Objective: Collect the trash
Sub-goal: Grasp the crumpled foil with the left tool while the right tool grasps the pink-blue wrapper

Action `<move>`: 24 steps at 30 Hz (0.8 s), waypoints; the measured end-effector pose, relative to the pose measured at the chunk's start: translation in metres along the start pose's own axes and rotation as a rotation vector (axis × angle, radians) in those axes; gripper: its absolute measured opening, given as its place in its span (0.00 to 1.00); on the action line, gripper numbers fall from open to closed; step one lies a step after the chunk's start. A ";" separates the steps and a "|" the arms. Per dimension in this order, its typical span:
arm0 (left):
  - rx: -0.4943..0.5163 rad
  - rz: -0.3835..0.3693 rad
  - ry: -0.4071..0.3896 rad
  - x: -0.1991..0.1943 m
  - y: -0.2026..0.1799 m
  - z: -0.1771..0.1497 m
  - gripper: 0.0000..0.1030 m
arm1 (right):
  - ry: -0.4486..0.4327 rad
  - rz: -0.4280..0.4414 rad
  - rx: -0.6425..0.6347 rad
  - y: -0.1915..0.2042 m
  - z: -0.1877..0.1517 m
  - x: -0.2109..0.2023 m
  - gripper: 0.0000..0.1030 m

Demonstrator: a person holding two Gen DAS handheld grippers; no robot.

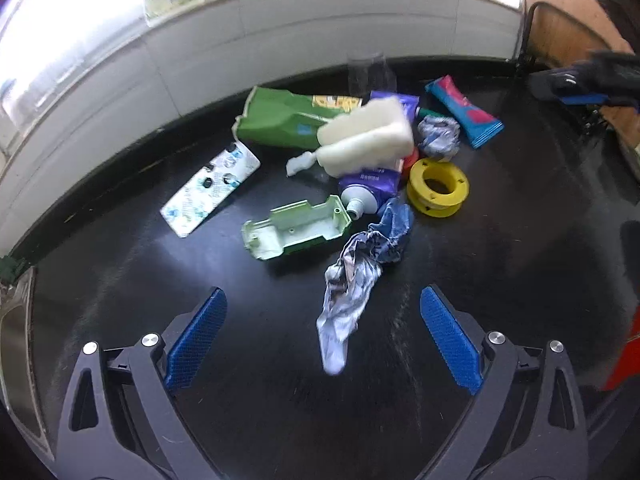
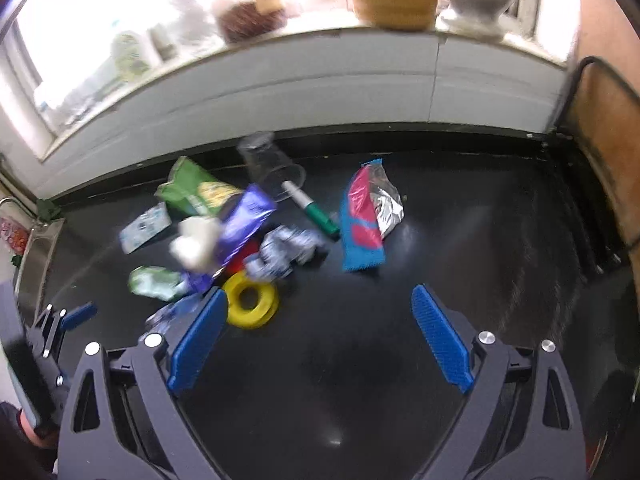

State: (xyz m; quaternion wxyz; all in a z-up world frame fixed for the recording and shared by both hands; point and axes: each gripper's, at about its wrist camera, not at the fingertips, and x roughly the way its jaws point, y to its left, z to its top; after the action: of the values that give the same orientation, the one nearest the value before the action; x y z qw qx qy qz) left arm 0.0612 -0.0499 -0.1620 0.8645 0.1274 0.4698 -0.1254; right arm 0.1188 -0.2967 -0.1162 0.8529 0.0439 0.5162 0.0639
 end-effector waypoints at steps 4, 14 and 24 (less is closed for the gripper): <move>-0.017 -0.008 0.020 0.025 -0.004 -0.001 0.91 | 0.059 -0.010 0.011 -0.020 0.019 0.054 0.87; -0.101 0.047 0.057 0.046 -0.011 0.002 0.62 | 0.120 -0.032 -0.034 -0.043 0.057 0.127 0.82; -0.129 0.040 0.070 0.030 -0.030 0.005 0.27 | 0.085 -0.027 -0.088 -0.030 0.050 0.097 0.11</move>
State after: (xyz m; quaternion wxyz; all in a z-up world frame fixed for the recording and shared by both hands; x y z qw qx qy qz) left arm 0.0713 -0.0825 -0.1879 0.8562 0.0851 0.5044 -0.0732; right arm 0.2099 -0.3115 -0.1824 0.8322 -0.0034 0.5491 0.0768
